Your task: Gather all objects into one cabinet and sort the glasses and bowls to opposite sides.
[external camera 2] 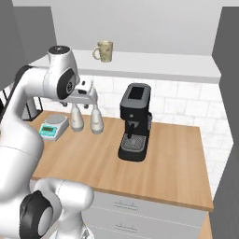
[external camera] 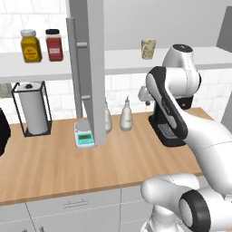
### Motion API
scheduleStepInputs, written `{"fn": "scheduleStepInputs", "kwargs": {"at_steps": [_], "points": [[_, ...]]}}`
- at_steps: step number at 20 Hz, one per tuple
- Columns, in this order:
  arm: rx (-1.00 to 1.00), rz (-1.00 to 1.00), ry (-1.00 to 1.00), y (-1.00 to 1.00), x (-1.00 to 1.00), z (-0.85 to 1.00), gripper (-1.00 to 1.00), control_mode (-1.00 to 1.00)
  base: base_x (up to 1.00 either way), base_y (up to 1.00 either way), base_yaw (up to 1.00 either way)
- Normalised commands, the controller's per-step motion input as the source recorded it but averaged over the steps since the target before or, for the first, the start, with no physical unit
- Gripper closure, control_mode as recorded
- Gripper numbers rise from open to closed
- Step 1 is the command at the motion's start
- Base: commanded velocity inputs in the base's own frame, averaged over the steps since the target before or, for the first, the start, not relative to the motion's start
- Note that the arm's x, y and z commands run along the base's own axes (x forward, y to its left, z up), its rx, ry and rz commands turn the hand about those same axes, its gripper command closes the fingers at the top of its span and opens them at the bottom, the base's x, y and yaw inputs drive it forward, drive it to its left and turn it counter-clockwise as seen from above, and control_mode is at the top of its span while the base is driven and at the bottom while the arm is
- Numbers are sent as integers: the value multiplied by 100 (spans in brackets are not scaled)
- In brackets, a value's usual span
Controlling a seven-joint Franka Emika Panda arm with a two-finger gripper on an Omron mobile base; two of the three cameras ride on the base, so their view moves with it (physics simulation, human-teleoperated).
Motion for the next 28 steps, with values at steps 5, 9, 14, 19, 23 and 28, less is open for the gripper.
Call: {"fn": "scheduleStepInputs", "kwargs": {"at_steps": [5,9,14,19,23,28], "points": [[0,-7,-17,4,13,6,-100,-100,0,0,0],[1,0,-21,11,17,13,-100,-100,0,0,0],[0,-2,-19,-1,21,29,-100,-100,0,0,0],[0,-7,-8,-3,7,57,-100,-100,0,0,0],[1,-8,0,0,9,88,-100,-100,0,0,0],[2,-6,0,0,26,91,-100,-100,0,0,0]]}}
